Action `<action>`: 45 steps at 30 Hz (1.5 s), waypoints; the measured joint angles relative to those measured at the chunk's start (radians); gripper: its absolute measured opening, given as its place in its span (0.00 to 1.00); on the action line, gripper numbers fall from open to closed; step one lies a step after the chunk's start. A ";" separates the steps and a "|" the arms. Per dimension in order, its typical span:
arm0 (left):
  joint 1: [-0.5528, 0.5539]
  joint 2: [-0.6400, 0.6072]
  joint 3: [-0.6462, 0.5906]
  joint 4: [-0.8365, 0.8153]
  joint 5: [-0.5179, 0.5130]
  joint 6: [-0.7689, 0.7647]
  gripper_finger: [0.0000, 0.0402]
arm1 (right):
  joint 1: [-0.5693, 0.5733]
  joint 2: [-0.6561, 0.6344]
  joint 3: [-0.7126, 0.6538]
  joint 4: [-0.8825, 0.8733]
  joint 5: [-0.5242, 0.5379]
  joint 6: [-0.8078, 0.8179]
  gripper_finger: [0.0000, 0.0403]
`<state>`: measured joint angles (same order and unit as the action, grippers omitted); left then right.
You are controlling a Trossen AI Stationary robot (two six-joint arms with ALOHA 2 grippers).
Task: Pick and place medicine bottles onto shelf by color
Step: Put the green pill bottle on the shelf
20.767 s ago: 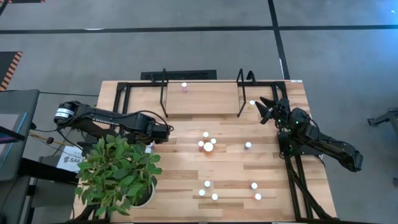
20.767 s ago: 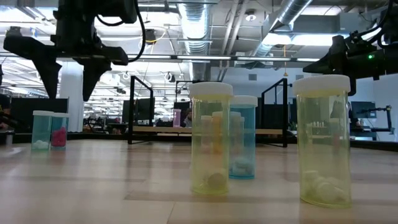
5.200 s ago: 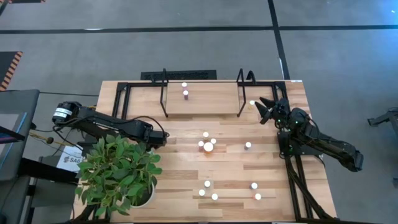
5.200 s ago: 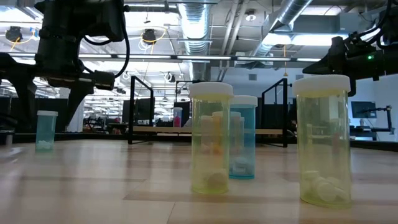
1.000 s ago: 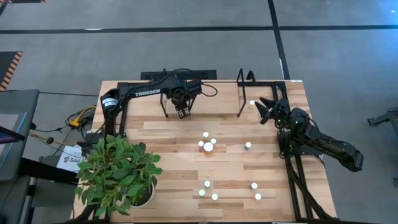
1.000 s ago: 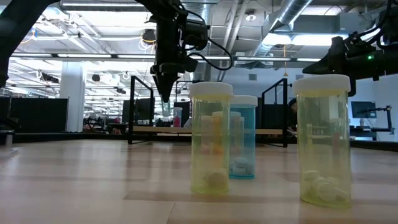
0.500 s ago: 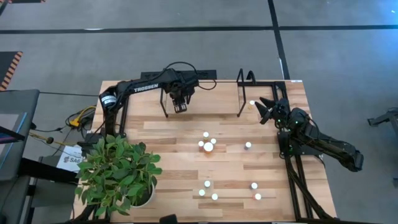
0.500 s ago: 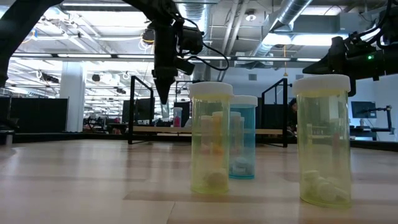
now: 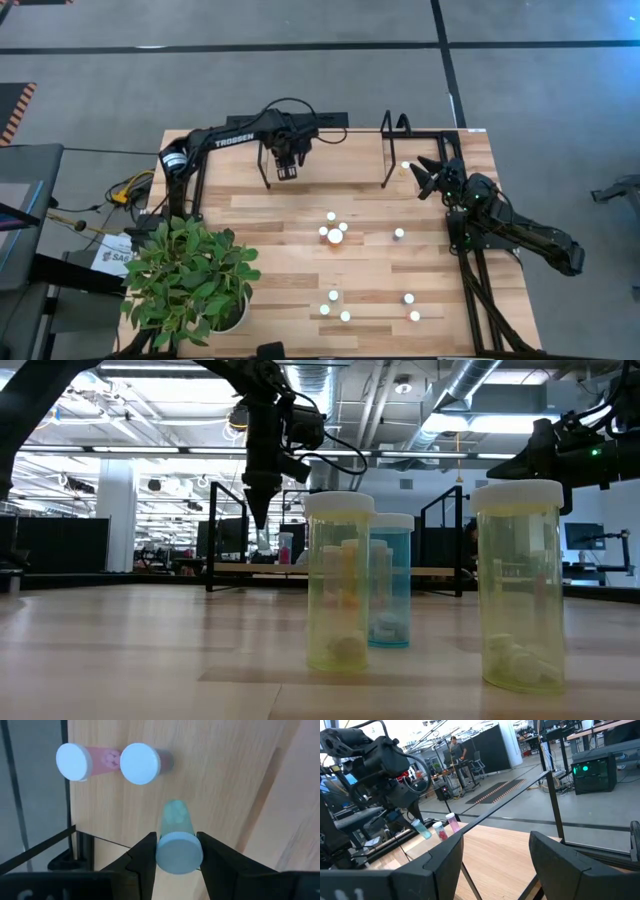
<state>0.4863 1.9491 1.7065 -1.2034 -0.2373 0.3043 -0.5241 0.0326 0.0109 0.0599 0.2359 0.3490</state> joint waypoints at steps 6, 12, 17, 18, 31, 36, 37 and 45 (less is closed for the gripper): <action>0.031 0.000 0.000 0.001 0.014 0.024 0.30 | 0.000 0.000 0.000 0.000 0.000 0.000 0.62; 0.069 0.000 0.000 -0.015 0.053 0.080 0.30 | 0.000 0.000 0.000 0.000 0.000 0.000 0.62; 0.069 0.000 0.000 -0.013 0.046 0.135 0.30 | 0.000 0.000 0.000 0.000 0.000 0.000 0.62; 0.069 0.000 0.000 -0.012 0.045 0.145 0.30 | 0.000 0.000 0.000 0.000 0.000 0.000 0.62; 0.077 0.001 -0.008 0.009 0.079 0.185 0.30 | 0.000 0.000 0.000 0.000 0.000 0.000 0.62; 0.082 0.001 -0.008 0.010 0.102 0.188 0.30 | 0.000 0.000 0.000 0.000 0.000 0.000 0.62; 0.082 0.001 -0.008 0.009 0.103 0.188 0.30 | 0.000 0.000 0.000 0.000 0.000 0.000 0.62; 0.084 0.001 -0.008 0.012 0.125 0.189 0.30 | 0.000 0.000 0.000 0.000 0.000 0.000 0.62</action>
<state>0.5699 1.9499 1.6981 -1.1912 -0.1123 0.4930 -0.5242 0.0326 0.0111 0.0597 0.2359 0.3492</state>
